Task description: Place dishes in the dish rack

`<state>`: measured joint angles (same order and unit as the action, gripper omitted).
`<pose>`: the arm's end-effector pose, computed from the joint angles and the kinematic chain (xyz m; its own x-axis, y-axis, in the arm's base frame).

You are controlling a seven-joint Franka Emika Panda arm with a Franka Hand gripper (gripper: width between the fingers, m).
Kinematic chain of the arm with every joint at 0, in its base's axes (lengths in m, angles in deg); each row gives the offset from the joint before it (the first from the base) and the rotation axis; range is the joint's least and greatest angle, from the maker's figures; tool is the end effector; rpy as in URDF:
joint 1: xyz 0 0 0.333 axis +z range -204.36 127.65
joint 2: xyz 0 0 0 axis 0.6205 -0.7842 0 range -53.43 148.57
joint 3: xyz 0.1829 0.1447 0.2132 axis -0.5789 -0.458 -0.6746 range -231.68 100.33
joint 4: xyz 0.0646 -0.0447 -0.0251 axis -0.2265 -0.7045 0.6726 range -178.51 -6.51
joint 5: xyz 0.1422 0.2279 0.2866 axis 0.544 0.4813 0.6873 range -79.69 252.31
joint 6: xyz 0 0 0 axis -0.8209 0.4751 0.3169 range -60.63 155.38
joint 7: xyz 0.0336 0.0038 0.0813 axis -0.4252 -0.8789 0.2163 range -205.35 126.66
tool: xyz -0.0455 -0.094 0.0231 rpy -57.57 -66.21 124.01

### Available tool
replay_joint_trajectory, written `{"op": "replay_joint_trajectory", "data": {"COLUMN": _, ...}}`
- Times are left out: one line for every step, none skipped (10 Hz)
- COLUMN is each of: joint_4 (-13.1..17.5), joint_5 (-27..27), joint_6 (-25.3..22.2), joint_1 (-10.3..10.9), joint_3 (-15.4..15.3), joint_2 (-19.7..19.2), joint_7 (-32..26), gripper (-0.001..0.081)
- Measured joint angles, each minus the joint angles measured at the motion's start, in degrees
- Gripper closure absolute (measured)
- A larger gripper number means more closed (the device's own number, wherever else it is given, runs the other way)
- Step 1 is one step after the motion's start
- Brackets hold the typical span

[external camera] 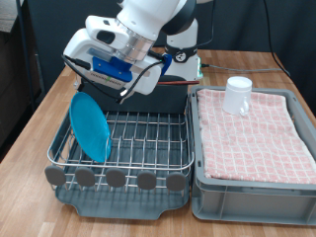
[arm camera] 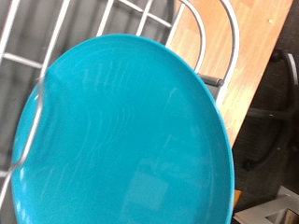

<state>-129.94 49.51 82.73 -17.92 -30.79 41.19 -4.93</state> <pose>0.5372 -0.1330 0.3491 0.9144 -0.2769 0.2954 -0.3803 -0.8376 0.3922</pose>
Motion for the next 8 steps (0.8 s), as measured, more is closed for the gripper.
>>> {"op": "replay_joint_trajectory", "data": {"joint_4": 0.1, "joint_5": 3.5, "joint_6": -1.9, "joint_1": 0.0, "joint_3": -0.1, "joint_2": 2.0, "joint_7": -4.5, "gripper": 0.0004}}
{"op": "replay_joint_trajectory", "data": {"joint_4": 0.2, "joint_5": 6.3, "joint_6": -3.8, "joint_1": 0.0, "joint_3": -0.1, "joint_2": 3.9, "joint_7": -8.4, "gripper": 0.0004}}
{"op": "replay_joint_trajectory", "data": {"joint_4": 0.4, "joint_5": 7.5, "joint_6": -5.6, "joint_1": 0.1, "joint_3": -0.2, "joint_2": 5.7, "joint_7": -10.6, "gripper": 0.0004}}
{"op": "replay_joint_trajectory", "data": {"joint_4": 0.5, "joint_5": 7.8, "joint_6": -7.7, "joint_1": 0.2, "joint_3": -0.4, "joint_2": 7.5, "joint_7": -11.8, "gripper": 0.0004}}
{"op": "replay_joint_trajectory", "data": {"joint_4": 0.6, "joint_5": 8.3, "joint_6": -9.9, "joint_1": 0.3, "joint_3": -0.7, "joint_2": 9.2, "joint_7": -12.8, "gripper": 0.0004}}
{"op": "replay_joint_trajectory", "data": {"joint_4": 0.7, "joint_5": 8.5, "joint_6": -11.9, "joint_1": 0.6, "joint_3": -1.3, "joint_2": 10.8, "joint_7": -13.1, "gripper": 0.0004}}
{"op": "replay_joint_trajectory", "data": {"joint_4": 0.8, "joint_5": 8.5, "joint_6": -13.6, "joint_1": 1.0, "joint_3": -1.9, "joint_2": 12.2, "joint_7": -13.3, "gripper": 0.0004}}
{"op": "replay_joint_trajectory", "data": {"joint_4": 0.7, "joint_5": 9.0, "joint_6": -15.0, "joint_1": 1.6, "joint_3": -2.7, "joint_2": 13.6, "joint_7": -14.2, "gripper": 0.0004}}
